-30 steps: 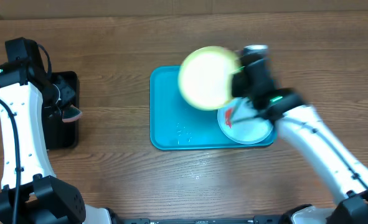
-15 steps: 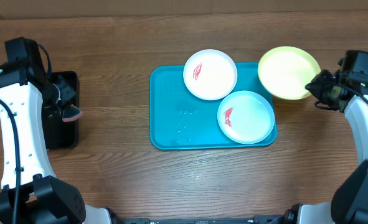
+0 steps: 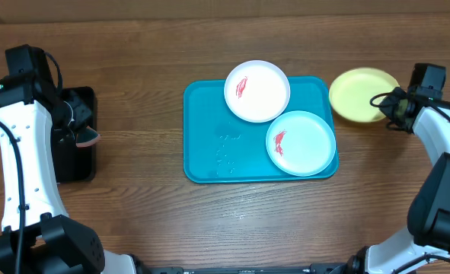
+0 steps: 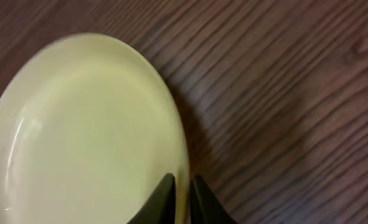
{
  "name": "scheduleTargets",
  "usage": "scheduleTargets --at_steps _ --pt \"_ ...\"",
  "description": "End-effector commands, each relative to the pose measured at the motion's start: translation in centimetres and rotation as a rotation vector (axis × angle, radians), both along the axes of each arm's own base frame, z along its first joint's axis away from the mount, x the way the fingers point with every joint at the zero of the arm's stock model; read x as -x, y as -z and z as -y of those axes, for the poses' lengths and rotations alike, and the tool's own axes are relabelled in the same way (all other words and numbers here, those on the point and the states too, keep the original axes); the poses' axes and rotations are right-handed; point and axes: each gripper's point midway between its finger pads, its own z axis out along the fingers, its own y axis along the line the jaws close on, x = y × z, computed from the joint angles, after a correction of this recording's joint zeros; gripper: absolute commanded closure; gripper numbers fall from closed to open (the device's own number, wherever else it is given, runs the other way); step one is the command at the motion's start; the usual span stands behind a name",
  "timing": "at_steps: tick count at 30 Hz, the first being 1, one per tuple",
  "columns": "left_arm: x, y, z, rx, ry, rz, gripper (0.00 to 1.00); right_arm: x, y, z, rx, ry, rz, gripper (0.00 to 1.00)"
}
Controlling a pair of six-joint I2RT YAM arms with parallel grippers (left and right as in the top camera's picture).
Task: Clean dirty plates on tray and stack at the side
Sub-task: 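Lift the yellow plate with the right gripper and place it right of the tray, then move the right gripper to the white plate and drag it toward tray center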
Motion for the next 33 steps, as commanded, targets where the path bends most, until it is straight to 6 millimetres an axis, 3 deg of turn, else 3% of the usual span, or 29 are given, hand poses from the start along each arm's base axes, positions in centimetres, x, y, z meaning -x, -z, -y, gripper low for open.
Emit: scheduleTargets --at_steps 1,4,9,16,20,21,23,26,33 --pt "-0.2 -0.3 -0.1 -0.007 0.021 0.016 0.96 -0.6 -1.1 1.1 0.060 0.029 0.025 0.77" --pt "-0.2 -0.2 -0.1 -0.007 0.021 0.015 0.96 -0.8 -1.1 0.2 0.014 -0.002 0.032 0.44" --pt "-0.2 -0.1 -0.1 -0.005 0.021 0.012 0.96 -2.2 -2.9 -4.5 -0.175 -0.154 0.120 0.41" --pt "-0.1 0.1 0.0 -0.003 0.021 0.007 0.96 -3.1 -9.5 -12.9 -0.224 -0.463 0.277 0.35" --pt "-0.2 0.2 -0.1 -0.004 0.021 0.009 0.96 -3.1 -12.1 -18.8 -0.222 -0.624 0.338 0.18" --pt "-0.2 0.2 -0.1 -0.004 0.021 0.010 0.96 -3.2 -12.2 -21.6 -0.193 -0.724 0.351 0.02" --pt "-0.2 0.2 -0.1 -0.004 0.021 0.010 0.96 -3.4 -11.6 -24.0 -0.130 -0.810 0.349 0.00" --pt "-0.2 0.2 0.0 -0.003 0.022 0.009 0.96 -4.1 -10.1 -25.8 -0.032 -0.834 0.324 0.00" --pt "-0.2 0.2 0.0 -0.004 0.022 0.010 0.96 -6.5 -4.4 -25.9 0.090 -0.772 0.246 0.02"
